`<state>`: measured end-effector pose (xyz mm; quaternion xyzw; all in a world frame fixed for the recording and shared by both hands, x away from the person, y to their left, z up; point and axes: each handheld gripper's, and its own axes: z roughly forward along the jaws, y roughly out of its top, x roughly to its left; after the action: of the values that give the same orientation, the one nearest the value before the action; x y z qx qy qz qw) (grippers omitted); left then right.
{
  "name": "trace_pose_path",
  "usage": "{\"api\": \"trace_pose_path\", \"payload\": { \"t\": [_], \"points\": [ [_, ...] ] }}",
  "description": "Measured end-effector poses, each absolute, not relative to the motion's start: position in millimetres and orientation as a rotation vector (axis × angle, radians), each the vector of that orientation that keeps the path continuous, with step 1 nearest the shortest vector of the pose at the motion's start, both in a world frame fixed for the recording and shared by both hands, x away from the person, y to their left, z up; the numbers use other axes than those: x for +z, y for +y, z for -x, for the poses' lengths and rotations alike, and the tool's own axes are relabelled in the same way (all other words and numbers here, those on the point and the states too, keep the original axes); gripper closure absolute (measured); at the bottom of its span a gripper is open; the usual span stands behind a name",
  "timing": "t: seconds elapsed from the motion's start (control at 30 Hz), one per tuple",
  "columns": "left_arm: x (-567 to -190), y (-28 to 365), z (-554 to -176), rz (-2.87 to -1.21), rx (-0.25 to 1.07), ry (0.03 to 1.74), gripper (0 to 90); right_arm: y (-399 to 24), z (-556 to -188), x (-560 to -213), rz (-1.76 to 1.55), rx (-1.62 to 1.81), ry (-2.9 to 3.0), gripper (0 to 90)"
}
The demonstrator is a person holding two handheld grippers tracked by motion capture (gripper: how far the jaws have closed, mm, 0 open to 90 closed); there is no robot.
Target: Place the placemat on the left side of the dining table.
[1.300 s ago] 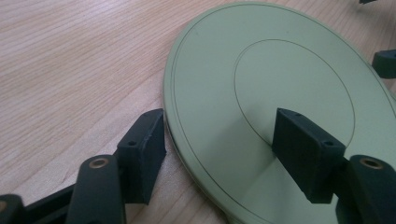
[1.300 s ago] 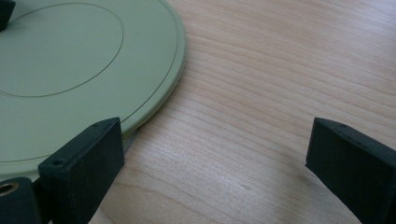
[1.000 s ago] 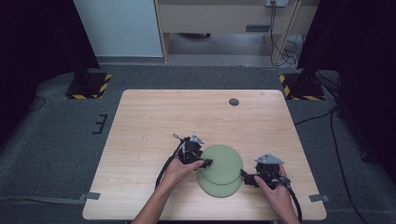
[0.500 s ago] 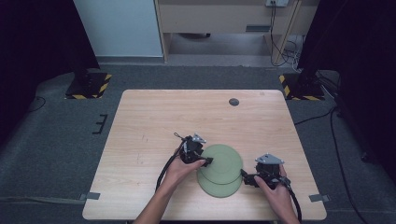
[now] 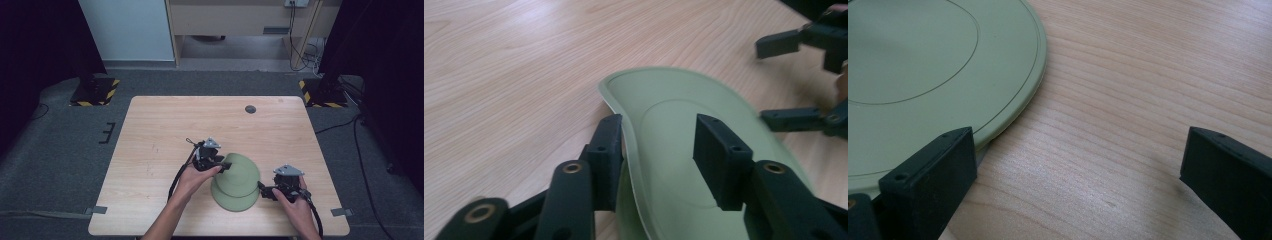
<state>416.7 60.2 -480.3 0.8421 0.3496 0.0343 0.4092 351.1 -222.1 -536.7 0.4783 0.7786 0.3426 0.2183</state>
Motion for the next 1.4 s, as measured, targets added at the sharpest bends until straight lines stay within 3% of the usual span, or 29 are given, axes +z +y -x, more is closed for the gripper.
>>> {"api": "trace_pose_path", "payload": {
  "t": [0.27, 0.6, 0.93, 1.4],
  "points": [
    [-482, 57, -424, -2.101, 0.051, 0.928, 63.1, -222, -351, -537, -1.323, 0.949, 2.158, 1.7],
    [-494, 41, -430, -2.170, 0.095, 0.975, 62.5, -222, -351, -537, -1.324, 0.946, 2.157, 2.0],
    [-494, 54, -429, -2.150, 0.086, 0.976, 77.2, -222, -351, -537, -1.317, 0.945, 2.155, 2.5],
    [-484, 51, -426, -2.089, 0.113, 0.946, 83.9, -235, -351, -529, -1.357, 0.979, 2.089, 4.2]
  ]
}}
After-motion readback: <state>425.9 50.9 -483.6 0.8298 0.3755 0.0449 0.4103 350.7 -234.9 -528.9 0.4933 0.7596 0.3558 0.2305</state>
